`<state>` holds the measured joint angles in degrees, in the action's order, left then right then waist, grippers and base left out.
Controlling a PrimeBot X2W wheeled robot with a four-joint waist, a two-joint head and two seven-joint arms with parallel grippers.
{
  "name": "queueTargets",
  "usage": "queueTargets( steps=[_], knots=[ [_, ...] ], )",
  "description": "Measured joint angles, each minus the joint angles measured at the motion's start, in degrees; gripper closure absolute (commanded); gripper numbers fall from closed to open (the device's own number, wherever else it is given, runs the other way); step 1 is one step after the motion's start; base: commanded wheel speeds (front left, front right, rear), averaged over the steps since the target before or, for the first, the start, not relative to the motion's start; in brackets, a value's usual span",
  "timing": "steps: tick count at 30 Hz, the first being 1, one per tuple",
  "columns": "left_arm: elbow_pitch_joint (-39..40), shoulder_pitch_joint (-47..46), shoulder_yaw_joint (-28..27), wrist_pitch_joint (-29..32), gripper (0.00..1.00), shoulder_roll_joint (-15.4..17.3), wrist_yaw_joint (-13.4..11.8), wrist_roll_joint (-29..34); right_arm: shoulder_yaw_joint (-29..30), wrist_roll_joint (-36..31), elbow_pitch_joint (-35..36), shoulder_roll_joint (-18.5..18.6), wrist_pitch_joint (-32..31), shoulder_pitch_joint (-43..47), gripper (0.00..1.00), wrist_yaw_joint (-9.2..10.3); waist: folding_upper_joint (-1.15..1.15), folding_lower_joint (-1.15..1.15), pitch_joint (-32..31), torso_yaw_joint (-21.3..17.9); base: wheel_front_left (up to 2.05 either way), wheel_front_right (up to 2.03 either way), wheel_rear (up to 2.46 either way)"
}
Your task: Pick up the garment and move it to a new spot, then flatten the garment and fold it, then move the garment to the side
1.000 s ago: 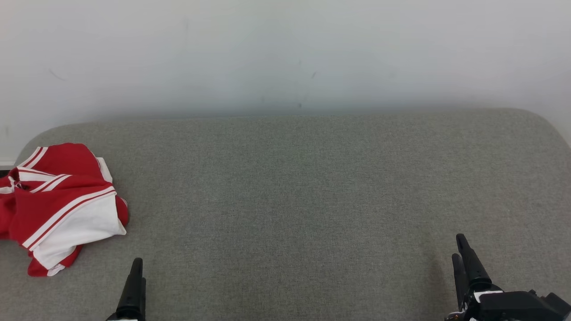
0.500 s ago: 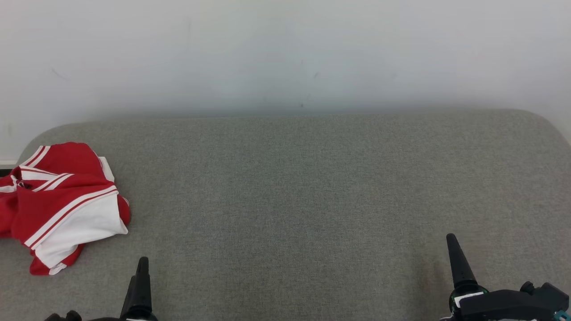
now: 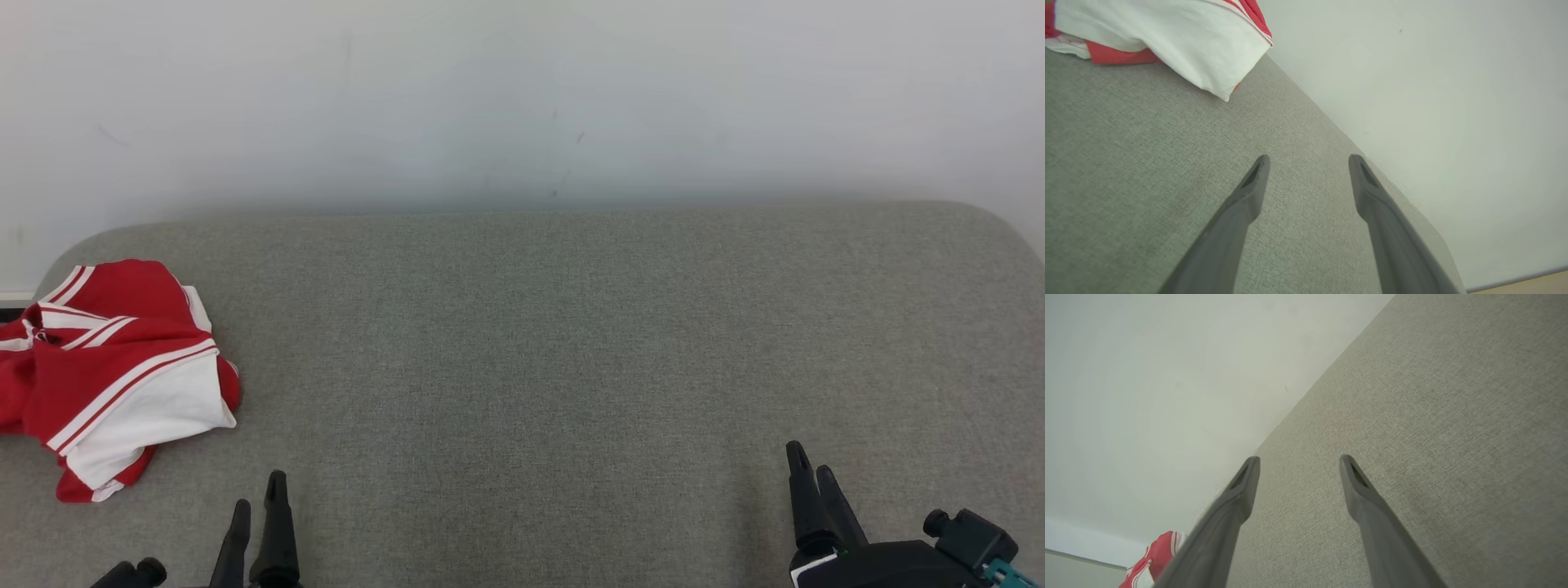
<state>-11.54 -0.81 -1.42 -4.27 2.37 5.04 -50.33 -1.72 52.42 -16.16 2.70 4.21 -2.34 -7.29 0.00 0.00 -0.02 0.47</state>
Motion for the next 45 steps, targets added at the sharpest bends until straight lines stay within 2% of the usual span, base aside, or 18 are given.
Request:
queueTargets(
  steps=[16,45],
  knots=[
    [0.9,1.1,1.2,-2.8,0.0,0.2,-1.6,15.5,-1.0,-13.7,-1.5,0.0,2.6,0.1,0.0,-0.01,0.0,0.0,0.1,0.2,0.0,0.0,0.0],
    [0.9,4.1,2.3,-7.1,0.0,0.9,-2.0,33.3,-3.6,-32.0,-3.0,0.1,5.8,2.1,0.0,-0.09,0.0,0.0,-1.1,0.2,0.0,0.0,0.0]
  ],
)
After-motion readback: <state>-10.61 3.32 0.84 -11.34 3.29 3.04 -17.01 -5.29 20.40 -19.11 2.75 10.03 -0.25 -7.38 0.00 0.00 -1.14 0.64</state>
